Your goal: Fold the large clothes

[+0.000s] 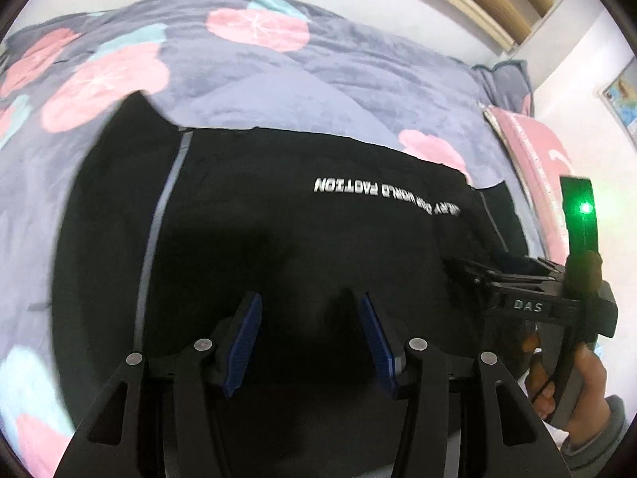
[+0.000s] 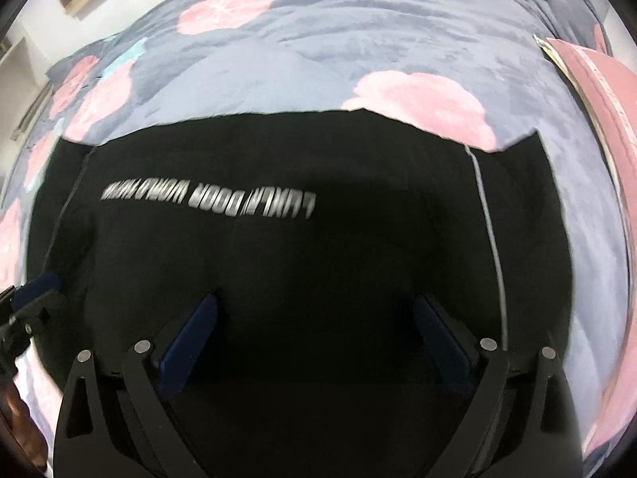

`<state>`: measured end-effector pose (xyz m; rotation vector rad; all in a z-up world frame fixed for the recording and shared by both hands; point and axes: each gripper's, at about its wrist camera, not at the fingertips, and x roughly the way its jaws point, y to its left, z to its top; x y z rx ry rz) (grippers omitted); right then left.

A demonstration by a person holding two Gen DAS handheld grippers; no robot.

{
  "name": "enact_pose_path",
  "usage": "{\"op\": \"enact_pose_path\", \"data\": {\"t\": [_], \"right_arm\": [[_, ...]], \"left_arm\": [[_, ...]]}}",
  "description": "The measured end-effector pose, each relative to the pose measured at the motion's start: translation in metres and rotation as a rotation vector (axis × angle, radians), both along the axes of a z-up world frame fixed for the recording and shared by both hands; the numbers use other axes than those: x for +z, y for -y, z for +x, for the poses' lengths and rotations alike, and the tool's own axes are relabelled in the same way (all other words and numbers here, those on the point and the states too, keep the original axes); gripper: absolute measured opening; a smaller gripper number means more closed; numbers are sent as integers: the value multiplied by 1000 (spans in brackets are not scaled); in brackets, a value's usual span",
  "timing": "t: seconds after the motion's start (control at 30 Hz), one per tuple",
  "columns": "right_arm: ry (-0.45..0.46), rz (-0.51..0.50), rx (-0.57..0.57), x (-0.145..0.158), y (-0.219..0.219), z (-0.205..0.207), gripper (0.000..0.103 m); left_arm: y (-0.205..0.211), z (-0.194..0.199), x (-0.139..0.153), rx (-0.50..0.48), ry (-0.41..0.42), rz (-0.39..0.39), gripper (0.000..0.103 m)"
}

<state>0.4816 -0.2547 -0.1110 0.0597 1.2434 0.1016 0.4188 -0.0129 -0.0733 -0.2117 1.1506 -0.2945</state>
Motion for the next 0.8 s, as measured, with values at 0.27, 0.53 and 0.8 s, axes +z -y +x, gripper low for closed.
{"op": "enact_pose_path", "data": {"t": [0.27,0.53,0.8], "right_arm": [[278,-163,-84,77,29,-99,99],[100,-113,-241,56,102,-87,99],[-58,69,-226,-13,151,-53,99]], "left_arm": [[-54,-65,27,45,29,2,53],[-127,-68,40,169,69,-21,53],[-172,-7,-27,225,-103,-194,53]]}}
